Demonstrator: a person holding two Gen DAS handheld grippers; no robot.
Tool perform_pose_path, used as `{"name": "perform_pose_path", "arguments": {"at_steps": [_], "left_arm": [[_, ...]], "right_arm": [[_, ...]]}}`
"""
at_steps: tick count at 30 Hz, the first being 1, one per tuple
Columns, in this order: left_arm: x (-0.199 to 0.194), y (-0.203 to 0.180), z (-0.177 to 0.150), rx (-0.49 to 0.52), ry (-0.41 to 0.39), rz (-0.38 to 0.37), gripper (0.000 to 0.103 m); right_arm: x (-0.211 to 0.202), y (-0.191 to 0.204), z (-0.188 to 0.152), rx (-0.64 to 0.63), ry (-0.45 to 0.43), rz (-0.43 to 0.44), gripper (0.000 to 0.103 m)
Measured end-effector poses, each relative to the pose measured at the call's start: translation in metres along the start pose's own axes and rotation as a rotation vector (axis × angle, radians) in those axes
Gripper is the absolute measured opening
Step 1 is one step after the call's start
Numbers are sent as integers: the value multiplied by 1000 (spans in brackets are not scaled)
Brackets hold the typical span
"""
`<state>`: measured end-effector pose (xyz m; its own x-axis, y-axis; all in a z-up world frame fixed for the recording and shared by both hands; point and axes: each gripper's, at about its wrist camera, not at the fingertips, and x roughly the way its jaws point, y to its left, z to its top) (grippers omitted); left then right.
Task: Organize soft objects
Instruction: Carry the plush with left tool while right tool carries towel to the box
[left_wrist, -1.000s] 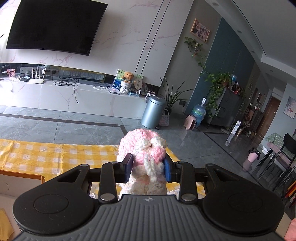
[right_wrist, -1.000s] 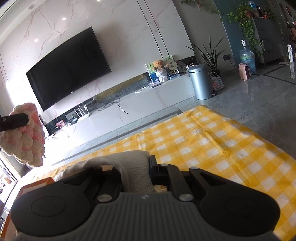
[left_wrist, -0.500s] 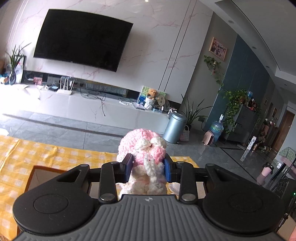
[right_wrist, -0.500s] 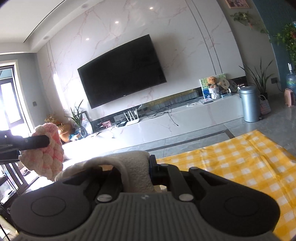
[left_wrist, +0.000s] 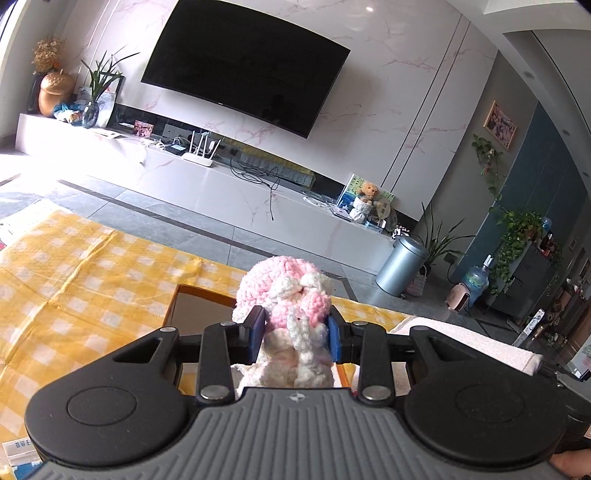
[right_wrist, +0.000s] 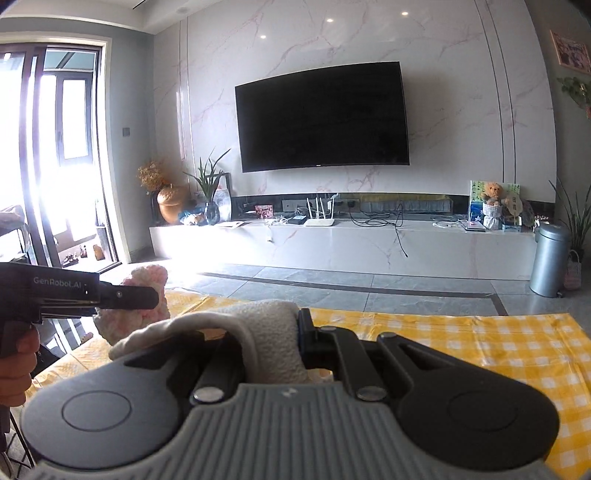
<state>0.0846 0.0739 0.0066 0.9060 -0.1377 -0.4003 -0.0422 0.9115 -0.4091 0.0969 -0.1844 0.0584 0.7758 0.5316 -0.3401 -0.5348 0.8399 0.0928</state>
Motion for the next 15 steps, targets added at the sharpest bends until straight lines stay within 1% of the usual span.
{"name": "perform_pose_path", "arguments": {"at_steps": [4, 7, 9, 12, 15], "left_arm": [[-4, 23, -8, -24, -18, -9, 39], [-3, 30, -9, -21, -6, -30, 39], [-4, 35, -10, -35, -5, -28, 39], [-6, 45, -11, -63, -5, -18, 39], [-8, 55, -11, -90, -1, -4, 39]], "right_arm": [[18, 19, -2, -78, 27, -11, 6], [37, 33, -5, -139, 67, -27, 6], [53, 43, -9, -191, 102, -51, 6], [76, 59, -11, -257, 131, -83, 6], [105, 67, -15, -277, 173, -79, 6]]}}
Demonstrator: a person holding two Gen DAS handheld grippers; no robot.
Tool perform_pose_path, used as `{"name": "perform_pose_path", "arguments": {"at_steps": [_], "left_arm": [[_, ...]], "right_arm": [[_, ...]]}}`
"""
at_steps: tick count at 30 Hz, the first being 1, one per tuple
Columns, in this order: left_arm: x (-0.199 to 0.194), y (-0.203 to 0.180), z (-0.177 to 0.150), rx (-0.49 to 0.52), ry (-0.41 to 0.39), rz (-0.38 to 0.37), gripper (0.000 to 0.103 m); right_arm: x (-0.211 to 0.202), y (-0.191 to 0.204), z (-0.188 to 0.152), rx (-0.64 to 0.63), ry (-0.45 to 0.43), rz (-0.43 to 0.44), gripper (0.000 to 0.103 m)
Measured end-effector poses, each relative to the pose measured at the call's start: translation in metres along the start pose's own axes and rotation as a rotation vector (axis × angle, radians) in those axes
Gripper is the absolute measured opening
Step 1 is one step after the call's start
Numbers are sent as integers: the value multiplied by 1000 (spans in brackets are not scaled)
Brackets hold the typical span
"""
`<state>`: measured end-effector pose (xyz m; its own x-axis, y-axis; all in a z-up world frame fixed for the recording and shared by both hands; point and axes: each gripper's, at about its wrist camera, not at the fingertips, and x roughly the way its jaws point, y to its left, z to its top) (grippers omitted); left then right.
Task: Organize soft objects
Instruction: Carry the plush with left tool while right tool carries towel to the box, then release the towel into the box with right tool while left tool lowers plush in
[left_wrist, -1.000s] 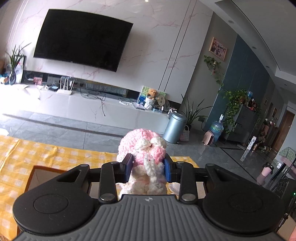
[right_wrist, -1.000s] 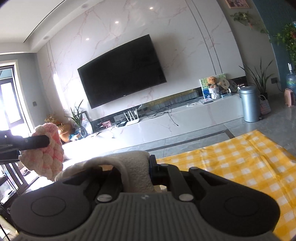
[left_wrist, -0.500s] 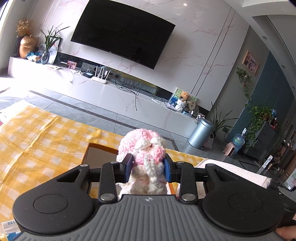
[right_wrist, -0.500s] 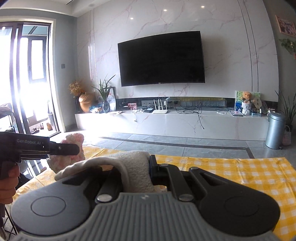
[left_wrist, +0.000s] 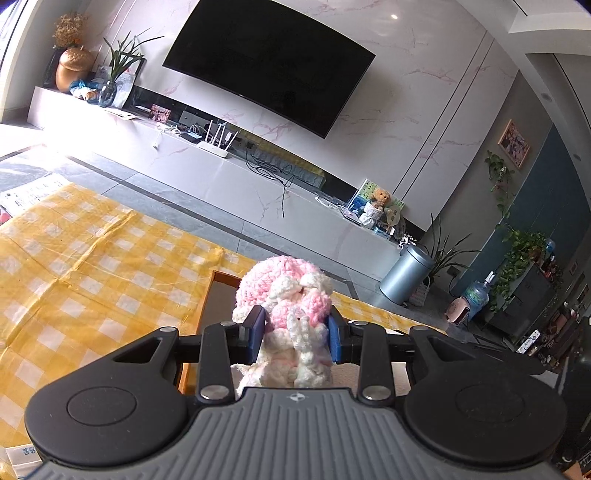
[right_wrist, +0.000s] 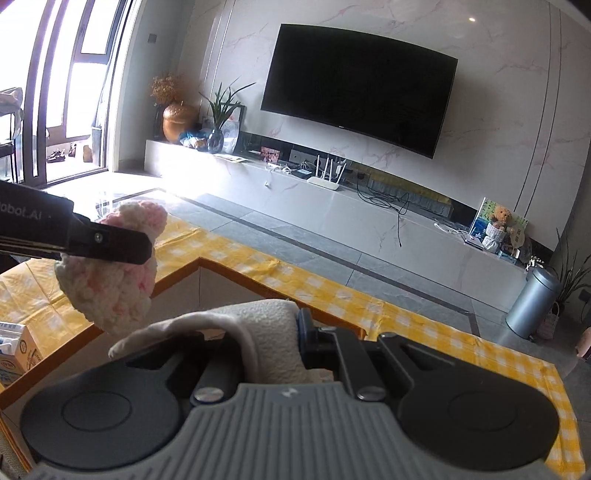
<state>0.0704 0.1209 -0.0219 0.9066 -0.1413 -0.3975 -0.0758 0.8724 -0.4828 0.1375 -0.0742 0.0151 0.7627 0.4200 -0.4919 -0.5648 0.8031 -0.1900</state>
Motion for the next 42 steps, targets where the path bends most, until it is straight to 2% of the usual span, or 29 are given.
{"name": "perform_pose_path", "arguments": {"at_steps": [5, 10, 11, 15, 18, 19, 21, 22, 23, 30, 34, 37, 42], "left_arm": [[-2, 8, 1, -12, -2, 18, 39], [-5, 8, 3, -18, -10, 19, 36], [-6, 8, 3, -21, -15, 36, 39], [-7, 12, 5, -39, -8, 28, 39], [-7, 12, 6, -38, -10, 32, 39], [-8, 12, 6, -36, -13, 34, 39], [-8, 11, 6, -37, -14, 34, 39], [-8, 12, 7, -37, -13, 33, 39], [-8, 12, 7, -39, -11, 33, 39], [-8, 12, 6, -47, -2, 35, 39], [-6, 10, 5, -48, 8, 20, 39], [-3, 7, 3, -47, 18, 7, 39], [7, -2, -5, -62, 72, -83, 39]], "right_arm": [[51, 20, 3, -101, 86, -54, 6], [88, 43, -2, -198, 156, -55, 6], [94, 44, -4, -193, 170, -59, 6], [116, 57, -14, -296, 236, -128, 7], [123, 59, -21, -297, 309, -58, 8], [124, 59, -22, -290, 329, -38, 12], [121, 58, -23, -278, 349, -10, 33], [118, 57, -22, -269, 348, 6, 50], [115, 56, -21, -257, 346, 30, 55], [81, 35, -10, -126, 319, 162, 68], [49, 10, -6, -13, 248, 218, 74], [20, -9, -9, 67, 177, 196, 82], [-25, -41, -21, 146, 68, 134, 85]]}}
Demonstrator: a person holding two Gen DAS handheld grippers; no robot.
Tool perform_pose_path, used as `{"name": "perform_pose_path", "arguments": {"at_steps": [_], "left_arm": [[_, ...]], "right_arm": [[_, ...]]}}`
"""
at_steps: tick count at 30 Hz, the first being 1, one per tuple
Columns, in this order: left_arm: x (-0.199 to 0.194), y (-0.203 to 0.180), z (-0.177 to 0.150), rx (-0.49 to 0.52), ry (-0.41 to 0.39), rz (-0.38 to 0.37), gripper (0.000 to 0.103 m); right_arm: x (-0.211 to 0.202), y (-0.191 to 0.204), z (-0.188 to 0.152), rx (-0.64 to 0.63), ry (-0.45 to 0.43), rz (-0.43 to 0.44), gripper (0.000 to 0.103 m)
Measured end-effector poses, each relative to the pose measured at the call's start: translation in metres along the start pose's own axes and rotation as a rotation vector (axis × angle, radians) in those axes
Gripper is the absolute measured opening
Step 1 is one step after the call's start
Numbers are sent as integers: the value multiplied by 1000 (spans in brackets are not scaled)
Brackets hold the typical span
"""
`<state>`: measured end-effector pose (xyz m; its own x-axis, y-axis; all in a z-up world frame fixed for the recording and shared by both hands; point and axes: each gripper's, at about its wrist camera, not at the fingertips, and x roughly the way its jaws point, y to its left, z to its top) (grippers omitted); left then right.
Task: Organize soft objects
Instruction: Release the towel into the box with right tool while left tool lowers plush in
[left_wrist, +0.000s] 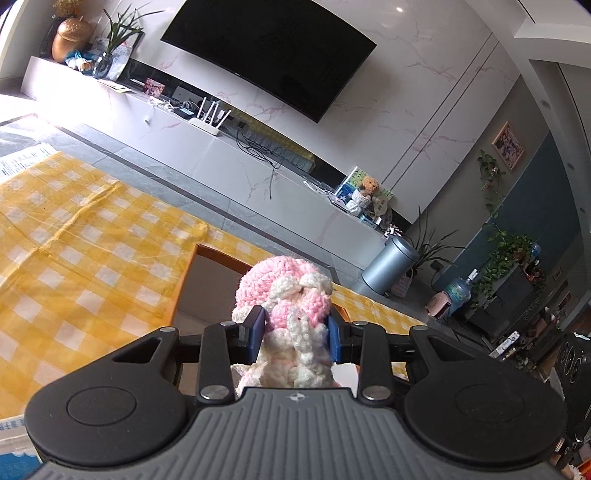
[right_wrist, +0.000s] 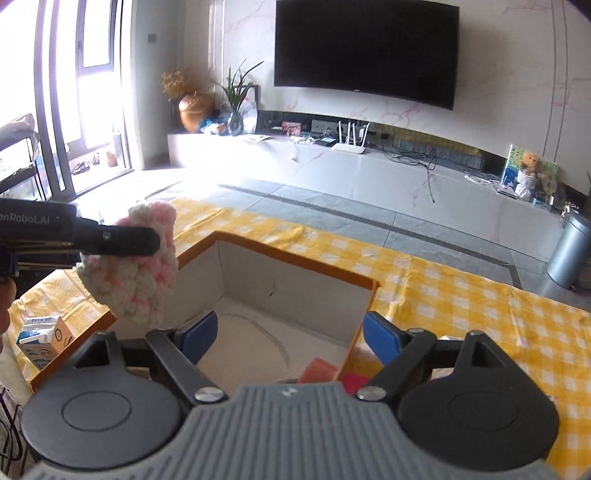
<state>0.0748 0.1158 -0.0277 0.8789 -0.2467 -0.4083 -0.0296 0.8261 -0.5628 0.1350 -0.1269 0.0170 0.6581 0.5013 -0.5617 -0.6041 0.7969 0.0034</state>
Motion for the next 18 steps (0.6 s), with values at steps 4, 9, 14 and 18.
{"name": "perform_pose_path", "arguments": {"at_steps": [4, 9, 14, 18], "left_arm": [[20, -9, -12, -9, 92, -94, 39], [55, -7, -31, -62, 250, -183, 39], [79, -12, -43, 9, 315, -79, 39], [94, -13, -51, 33, 413, 2, 39]], "right_arm": [[-24, -24, -13, 93, -65, -22, 85], [-23, -46, -28, 186, -41, -50, 85], [-15, -52, -31, 220, -24, -37, 85], [-17, -54, -34, 219, -19, -35, 85]]}}
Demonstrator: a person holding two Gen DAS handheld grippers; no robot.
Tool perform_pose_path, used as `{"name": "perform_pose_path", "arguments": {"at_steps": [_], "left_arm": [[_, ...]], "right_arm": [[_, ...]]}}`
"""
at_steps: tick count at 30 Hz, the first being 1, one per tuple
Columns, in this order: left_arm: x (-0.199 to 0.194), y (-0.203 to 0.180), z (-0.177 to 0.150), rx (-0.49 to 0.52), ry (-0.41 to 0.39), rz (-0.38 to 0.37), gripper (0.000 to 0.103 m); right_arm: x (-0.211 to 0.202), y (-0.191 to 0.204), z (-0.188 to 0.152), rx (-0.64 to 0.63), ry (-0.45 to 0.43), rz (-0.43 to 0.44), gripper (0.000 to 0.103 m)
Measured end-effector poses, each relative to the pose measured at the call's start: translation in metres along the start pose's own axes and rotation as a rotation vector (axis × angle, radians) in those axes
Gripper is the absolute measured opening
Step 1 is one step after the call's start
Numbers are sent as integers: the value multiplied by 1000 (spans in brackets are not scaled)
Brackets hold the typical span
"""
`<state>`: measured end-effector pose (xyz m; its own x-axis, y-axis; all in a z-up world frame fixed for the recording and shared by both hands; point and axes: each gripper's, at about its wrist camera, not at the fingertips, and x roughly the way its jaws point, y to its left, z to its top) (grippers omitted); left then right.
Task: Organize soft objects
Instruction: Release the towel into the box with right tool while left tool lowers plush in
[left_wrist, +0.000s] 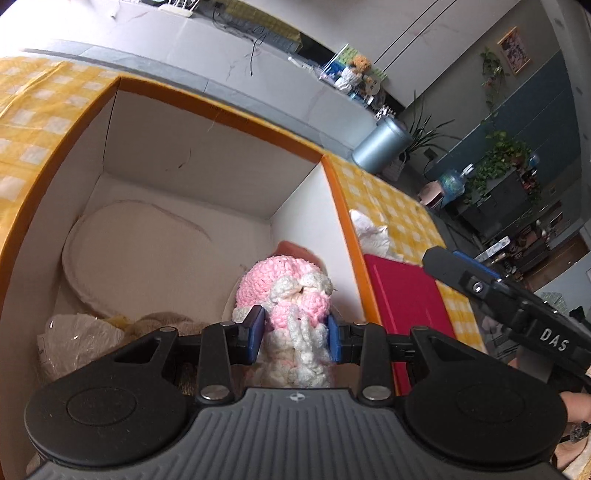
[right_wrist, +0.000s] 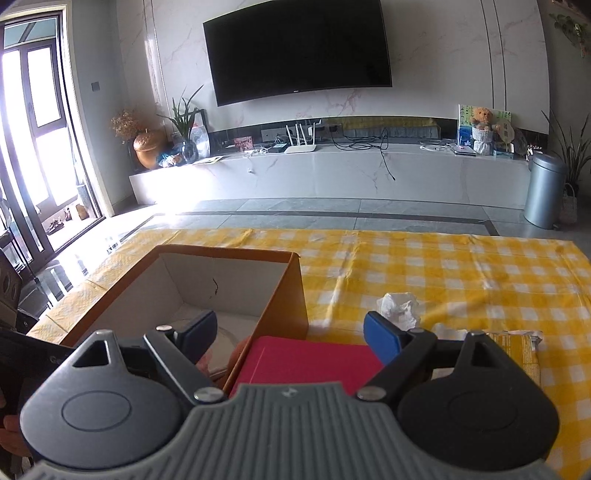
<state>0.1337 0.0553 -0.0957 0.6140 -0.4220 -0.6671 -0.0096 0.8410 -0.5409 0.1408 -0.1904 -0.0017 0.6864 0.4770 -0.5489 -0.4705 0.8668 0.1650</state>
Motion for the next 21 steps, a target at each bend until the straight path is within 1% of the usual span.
{"name": "perform_pose_path", "arguments": {"at_steps": [3, 6, 11, 13, 16, 17, 18, 21], "left_arm": [[1, -7, -6, 50, -5, 49, 39], [2, -11, -8, 60, 7, 66, 40], [3, -17, -13, 87, 15, 153, 40], [5, -22, -15, 117, 34, 190, 45], [2, -35, -18, 172, 6, 205, 56], [0, -38, -19, 189, -8, 208, 69], [-4, -40, -20, 199, -27, 199, 78], [-16, -43, -20, 191, -72, 170, 86]], "right_arm": [[-1, 0, 0, 2, 6, 3, 85], [4, -3, 1, 6, 13, 0, 85], [6, -2, 0, 5, 19, 1, 85], [6, -1, 0, 1, 21, 5, 85], [7, 2, 0, -16, 26, 5, 85], [8, 3, -1, -21, 27, 4, 85], [8, 4, -1, -23, 28, 2, 85], [9, 4, -2, -25, 34, 0, 85]]}}
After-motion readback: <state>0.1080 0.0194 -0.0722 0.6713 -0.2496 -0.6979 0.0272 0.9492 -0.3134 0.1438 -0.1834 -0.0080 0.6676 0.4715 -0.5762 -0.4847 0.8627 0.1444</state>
